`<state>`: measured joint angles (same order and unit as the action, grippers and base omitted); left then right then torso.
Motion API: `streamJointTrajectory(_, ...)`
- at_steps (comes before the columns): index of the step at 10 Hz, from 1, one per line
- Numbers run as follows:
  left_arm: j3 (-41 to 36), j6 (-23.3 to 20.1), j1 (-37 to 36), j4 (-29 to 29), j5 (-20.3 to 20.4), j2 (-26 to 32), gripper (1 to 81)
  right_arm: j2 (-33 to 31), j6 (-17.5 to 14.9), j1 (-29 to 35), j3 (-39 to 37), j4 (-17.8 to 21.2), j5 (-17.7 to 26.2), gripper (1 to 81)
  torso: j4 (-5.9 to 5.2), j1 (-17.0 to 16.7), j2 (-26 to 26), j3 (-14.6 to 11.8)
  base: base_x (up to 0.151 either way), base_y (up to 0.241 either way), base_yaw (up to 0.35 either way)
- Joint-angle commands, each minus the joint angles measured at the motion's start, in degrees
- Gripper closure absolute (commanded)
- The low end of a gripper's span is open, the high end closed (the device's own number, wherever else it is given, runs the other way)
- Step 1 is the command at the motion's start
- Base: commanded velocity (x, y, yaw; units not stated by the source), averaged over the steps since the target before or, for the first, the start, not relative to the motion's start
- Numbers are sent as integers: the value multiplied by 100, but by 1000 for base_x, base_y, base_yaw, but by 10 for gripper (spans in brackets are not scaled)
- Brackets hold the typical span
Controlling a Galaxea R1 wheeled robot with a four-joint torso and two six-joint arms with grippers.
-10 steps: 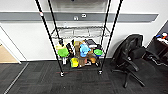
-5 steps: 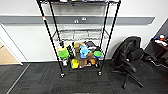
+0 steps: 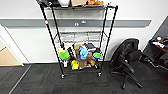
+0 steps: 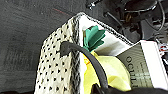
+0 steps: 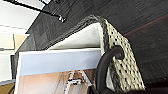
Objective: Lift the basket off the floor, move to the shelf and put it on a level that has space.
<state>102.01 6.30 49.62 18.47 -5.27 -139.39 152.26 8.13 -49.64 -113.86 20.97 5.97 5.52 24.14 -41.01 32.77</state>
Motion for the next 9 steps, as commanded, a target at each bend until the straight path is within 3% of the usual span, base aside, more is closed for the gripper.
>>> streamJointTrajectory(1,-251,47,-589,122,-247,103,811,-62,4,617,260,65,290,811,0,-367,568,-307,0,0,0)
streamJointTrajectory(2,-243,47,-571,122,-247,95,811,-62,4,609,260,65,290,811,0,-498,768,-90,0,0,0)
streamJointTrajectory(7,-427,47,-553,122,-229,165,811,-35,-5,564,295,65,282,811,0,-1097,1681,-193,0,0,0)
streamJointTrajectory(8,-427,47,-553,122,-229,165,811,-18,-5,564,295,57,282,811,0,-1226,1880,-564,0,0,0)
streamJointTrajectory(9,-410,47,-553,122,-229,156,811,-18,-5,555,287,65,282,811,0,-1338,2059,-636,0,0,0)
